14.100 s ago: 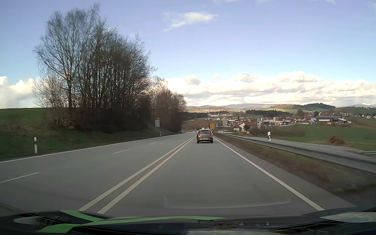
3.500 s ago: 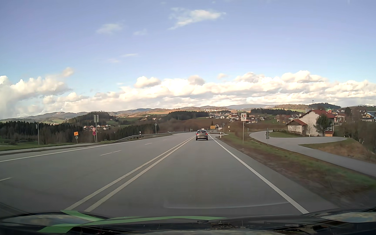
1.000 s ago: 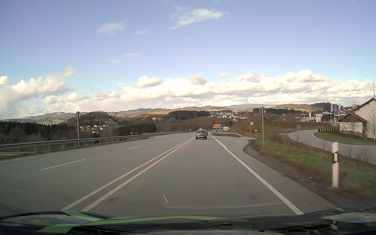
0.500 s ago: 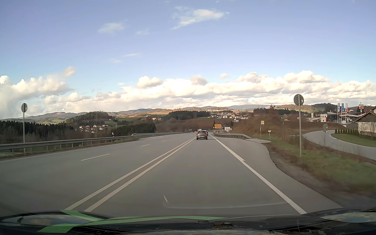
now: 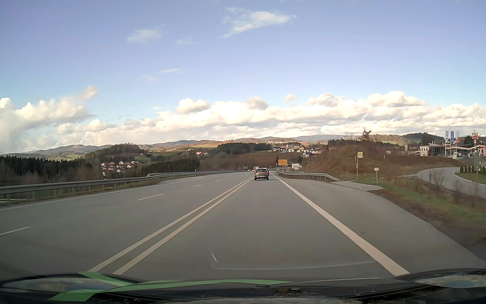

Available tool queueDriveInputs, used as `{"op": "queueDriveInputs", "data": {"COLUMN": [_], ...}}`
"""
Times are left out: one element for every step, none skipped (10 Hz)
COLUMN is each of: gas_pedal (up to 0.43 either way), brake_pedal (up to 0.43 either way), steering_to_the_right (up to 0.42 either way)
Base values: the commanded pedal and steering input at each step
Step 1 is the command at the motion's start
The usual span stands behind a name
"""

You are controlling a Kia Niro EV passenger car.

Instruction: Follow the waypoints while adhering to traffic rules and regulations

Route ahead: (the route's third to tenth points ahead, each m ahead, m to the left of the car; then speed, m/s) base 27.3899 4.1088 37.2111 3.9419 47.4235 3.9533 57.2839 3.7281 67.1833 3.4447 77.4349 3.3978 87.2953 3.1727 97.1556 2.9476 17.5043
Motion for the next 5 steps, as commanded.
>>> {"op": "queueDriveInputs", "data": {"gas_pedal": [0.047, 0.047, 0.047, 0.047, 0.047], "brake_pedal": [0.000, 0.000, 0.000, 0.000, 0.000], "steering_to_the_right": [-0.003, -0.003, -0.003, -0.003, -0.003]}}
